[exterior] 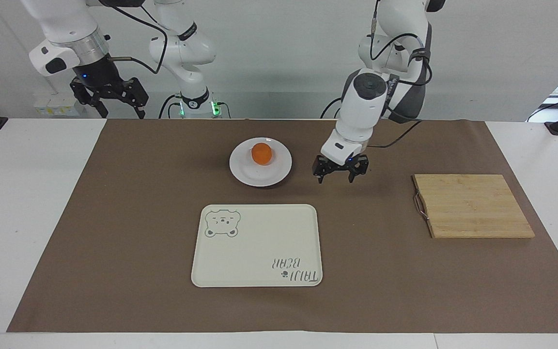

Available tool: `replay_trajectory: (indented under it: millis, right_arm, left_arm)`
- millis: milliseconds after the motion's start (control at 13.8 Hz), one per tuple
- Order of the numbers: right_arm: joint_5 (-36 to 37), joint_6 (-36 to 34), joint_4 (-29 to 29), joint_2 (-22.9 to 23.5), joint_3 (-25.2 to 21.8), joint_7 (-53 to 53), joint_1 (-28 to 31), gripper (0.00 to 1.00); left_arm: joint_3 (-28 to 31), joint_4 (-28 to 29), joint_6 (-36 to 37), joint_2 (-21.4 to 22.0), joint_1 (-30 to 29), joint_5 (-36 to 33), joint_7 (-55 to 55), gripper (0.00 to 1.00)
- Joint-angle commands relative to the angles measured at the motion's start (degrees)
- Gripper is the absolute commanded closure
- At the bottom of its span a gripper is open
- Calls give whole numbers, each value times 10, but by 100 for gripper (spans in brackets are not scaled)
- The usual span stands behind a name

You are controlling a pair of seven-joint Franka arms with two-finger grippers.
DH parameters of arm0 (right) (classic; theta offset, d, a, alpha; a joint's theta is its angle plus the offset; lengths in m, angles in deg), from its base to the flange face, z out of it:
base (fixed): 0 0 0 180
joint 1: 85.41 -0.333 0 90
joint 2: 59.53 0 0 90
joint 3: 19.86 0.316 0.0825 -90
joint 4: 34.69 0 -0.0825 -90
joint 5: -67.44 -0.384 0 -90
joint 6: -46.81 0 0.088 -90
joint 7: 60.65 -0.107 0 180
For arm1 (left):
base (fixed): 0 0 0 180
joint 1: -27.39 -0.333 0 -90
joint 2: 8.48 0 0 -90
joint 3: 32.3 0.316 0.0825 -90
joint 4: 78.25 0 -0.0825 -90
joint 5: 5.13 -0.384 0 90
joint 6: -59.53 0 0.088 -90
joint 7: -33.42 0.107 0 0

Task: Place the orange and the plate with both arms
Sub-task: 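Release the orange onto the plate and withdraw the left gripper, then reach the right gripper to the plate rim and grasp it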

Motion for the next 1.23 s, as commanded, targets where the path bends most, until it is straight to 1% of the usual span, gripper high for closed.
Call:
replay_trajectory:
  millis: [0, 217, 290, 434, 579, 724, 869, 941, 1159]
  right_arm:
    - [-42, 45, 42, -9, 1, -27, 3, 0]
    - [-78, 56, 54, 1, 1, -30, 2, 0]
    - [-93, 65, 67, 1, 1, -30, 2, 0]
    - [-151, 95, 108, -5, 1, -24, 9, 0]
    - [-176, 113, 130, -4, 1, -23, 3, 0]
    - [-233, 140, 166, -5, 1, -21, 3, 0]
    - [-262, 154, 201, -5, 1, 15, 2, 0]
    - [-273, 172, 227, -5, 2, 37, 1, 0]
    - [-347, 242, 323, -5, 1, 131, -7, 0]
  left_arm:
    - [-7, 1, 40, 31, -55, 7, 71, 0]
    - [-5, -2, 74, 51, -110, 10, 150, 0]
    - [-5, -3, 86, 57, -128, 10, 179, 0]
    - [-4, -22, 126, 62, -171, 10, 238, 0]
    - [-4, -49, 169, 63, -211, 10, 289, 0]
    - [-5, -79, 196, 62, -225, 8, 290, 0]
    - [-4, -113, 227, 62, -229, 1, 288, 0]
    - [-1, -126, 239, 62, -229, 0, 287, 0]
    - [5, -162, 284, 62, -229, -14, 287, 0]
